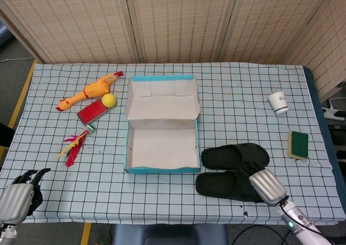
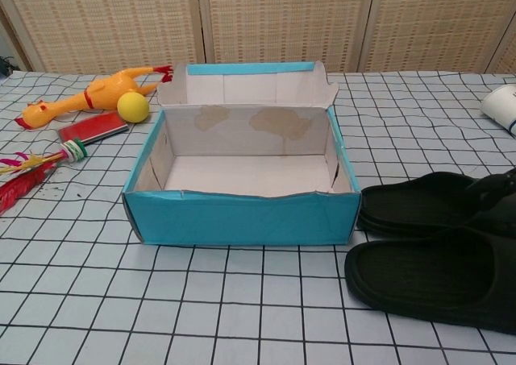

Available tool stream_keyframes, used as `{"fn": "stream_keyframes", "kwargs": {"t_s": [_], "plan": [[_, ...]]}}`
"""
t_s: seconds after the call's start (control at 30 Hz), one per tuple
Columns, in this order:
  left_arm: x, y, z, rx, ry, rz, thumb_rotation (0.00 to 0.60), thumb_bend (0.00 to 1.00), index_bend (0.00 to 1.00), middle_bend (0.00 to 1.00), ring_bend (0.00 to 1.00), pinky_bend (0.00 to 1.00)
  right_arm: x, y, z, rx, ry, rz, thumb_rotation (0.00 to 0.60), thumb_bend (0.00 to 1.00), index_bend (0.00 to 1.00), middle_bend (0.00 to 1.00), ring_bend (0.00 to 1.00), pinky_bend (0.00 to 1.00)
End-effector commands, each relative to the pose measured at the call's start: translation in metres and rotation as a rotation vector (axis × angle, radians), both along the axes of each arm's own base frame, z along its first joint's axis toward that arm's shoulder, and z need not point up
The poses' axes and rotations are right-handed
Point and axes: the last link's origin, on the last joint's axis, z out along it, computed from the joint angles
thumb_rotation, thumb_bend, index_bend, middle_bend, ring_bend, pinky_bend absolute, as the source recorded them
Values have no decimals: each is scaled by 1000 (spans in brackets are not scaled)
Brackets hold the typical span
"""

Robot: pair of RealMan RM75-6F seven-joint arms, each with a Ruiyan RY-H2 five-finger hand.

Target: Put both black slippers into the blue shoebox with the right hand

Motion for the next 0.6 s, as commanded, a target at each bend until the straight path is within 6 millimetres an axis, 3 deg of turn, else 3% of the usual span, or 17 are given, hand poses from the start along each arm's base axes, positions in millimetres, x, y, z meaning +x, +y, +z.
{"fn": "stream_keyframes", "kwargs": {"t_s": [0.03,0.6], "plan": [[0,0,1,2,-1,-1,600,427,201,166,188,312,2,-2,-6,12,8,11,600,104,155,198,87,182],[1,-1,1,1,-5,-7,600,426,211,167,188,312,3,-6,-19,19,60,-21,600,104,157,198,87,182]]}}
